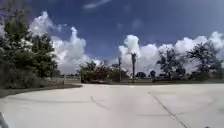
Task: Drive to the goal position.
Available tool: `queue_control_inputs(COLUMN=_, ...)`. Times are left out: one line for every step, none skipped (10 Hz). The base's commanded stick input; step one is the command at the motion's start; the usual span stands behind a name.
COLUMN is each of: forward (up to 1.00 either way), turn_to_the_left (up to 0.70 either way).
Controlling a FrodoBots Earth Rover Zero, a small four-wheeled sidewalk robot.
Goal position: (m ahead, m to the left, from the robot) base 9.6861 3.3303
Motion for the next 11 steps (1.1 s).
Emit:
queue_control_inputs(forward=0.85, turn_to_the_left=0.0)
queue_control_inputs(forward=0.85, turn_to_the_left=0.0)
queue_control_inputs(forward=0.85, turn_to_the_left=0.0)
queue_control_inputs(forward=0.85, turn_to_the_left=0.0)
queue_control_inputs(forward=0.85, turn_to_the_left=0.0)
queue_control_inputs(forward=0.85, turn_to_the_left=0.0)
queue_control_inputs(forward=0.85, turn_to_the_left=0.0)
queue_control_inputs(forward=0.85, turn_to_the_left=0.0)
queue_control_inputs(forward=0.85, turn_to_the_left=0.0)
queue_control_inputs(forward=0.85, turn_to_the_left=0.0)
queue_control_inputs(forward=0.85, turn_to_the_left=0.0)
